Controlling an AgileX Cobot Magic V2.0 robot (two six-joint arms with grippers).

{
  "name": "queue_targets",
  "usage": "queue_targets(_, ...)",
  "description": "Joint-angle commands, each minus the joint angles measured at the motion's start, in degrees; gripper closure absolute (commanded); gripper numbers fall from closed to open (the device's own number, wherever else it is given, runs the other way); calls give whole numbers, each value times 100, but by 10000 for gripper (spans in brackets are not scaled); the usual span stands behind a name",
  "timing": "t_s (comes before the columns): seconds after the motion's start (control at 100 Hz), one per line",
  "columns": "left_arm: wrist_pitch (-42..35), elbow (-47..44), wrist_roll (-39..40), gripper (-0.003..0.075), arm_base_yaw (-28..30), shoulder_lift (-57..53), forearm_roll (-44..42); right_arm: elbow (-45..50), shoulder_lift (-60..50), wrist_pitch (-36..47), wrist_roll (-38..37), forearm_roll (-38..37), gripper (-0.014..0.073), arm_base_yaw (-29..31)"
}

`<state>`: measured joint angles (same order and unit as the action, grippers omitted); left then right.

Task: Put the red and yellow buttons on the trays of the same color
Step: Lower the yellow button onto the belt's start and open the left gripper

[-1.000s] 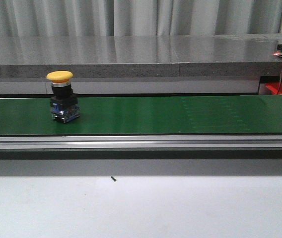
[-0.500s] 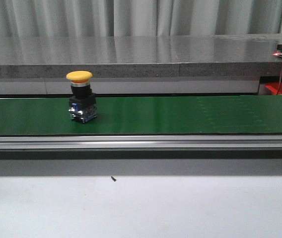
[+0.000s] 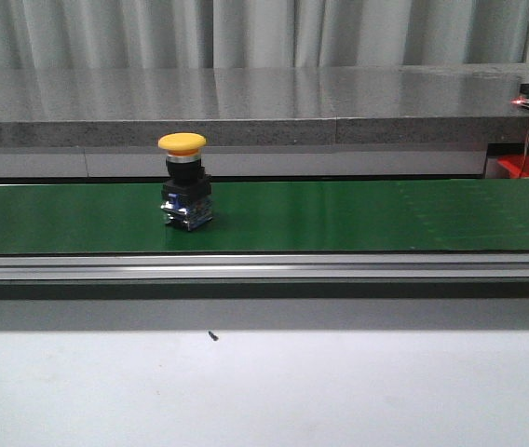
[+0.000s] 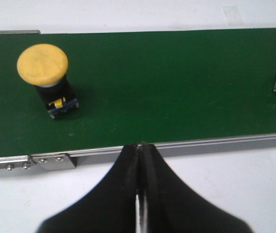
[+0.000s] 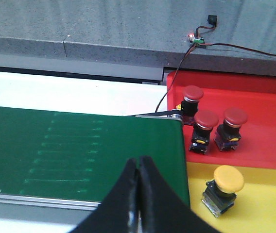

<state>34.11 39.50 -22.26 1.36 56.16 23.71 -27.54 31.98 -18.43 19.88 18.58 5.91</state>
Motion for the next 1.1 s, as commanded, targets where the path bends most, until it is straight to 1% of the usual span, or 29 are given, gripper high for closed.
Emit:
queue_targets(0.0,-247,-26,9,740,-90,-362,157,-146,-3,416,56,62,715,8)
queue_targets(0.7,3,-1047,9,740,-248,-2359,173,-146,-3,383,56,91,715,8)
queue_targets(0.76,10,-1086,9,740,-248,-2518,173,-196,2,332,56,239,715,8)
queue_targets(0.88,-2,-1108,9,740,-248,-2757,173,-574,236,-144,77,216,715,8)
queue_targets(1.02,-2,-1108,9,740,-248,-2816,173,-1298,889,-832,209,198,715,-6)
queue_targets(1.09,-2,-1108,9,740,-248,-2816,173,-1641,1209,-1058,209,202,715,-111)
